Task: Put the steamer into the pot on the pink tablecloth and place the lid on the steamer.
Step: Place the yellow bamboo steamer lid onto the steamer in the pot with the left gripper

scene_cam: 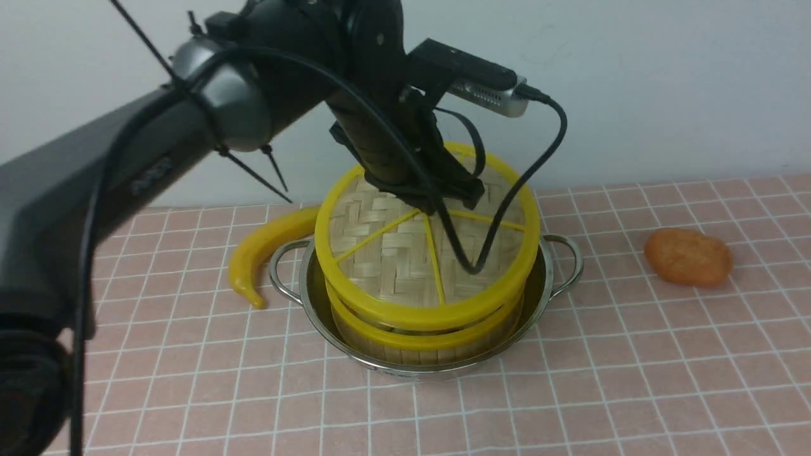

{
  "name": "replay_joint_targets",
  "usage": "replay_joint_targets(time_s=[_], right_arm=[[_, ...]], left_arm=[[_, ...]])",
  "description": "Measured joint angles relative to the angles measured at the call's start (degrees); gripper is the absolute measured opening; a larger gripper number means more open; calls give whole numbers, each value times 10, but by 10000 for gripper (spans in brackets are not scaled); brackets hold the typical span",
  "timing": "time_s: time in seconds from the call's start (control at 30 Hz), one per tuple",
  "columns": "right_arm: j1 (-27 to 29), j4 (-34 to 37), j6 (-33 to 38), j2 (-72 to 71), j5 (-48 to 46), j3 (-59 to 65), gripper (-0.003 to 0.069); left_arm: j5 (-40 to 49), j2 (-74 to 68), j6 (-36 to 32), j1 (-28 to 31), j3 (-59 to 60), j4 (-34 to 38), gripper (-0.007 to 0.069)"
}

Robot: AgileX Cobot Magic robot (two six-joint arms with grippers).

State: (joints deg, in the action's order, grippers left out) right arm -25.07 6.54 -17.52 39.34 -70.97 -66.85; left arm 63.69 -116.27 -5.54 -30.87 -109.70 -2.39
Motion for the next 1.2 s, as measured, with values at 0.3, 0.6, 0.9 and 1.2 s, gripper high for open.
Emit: replay_joint_targets(time_s=[0.3, 0.6, 0.9, 1.2], right_arm=[[0, 8, 0, 0, 0, 0, 491], [0, 8, 0, 0, 0, 0, 491], [0, 8, 0, 0, 0, 0, 491], [0, 8, 0, 0, 0, 0, 491]], left_arm=[[13, -63, 5, 0, -43, -25, 123], [6, -88, 5, 0, -44, -25, 123], [6, -92, 10, 5, -44, -22, 123], [12, -97, 12, 8, -50, -16, 123]])
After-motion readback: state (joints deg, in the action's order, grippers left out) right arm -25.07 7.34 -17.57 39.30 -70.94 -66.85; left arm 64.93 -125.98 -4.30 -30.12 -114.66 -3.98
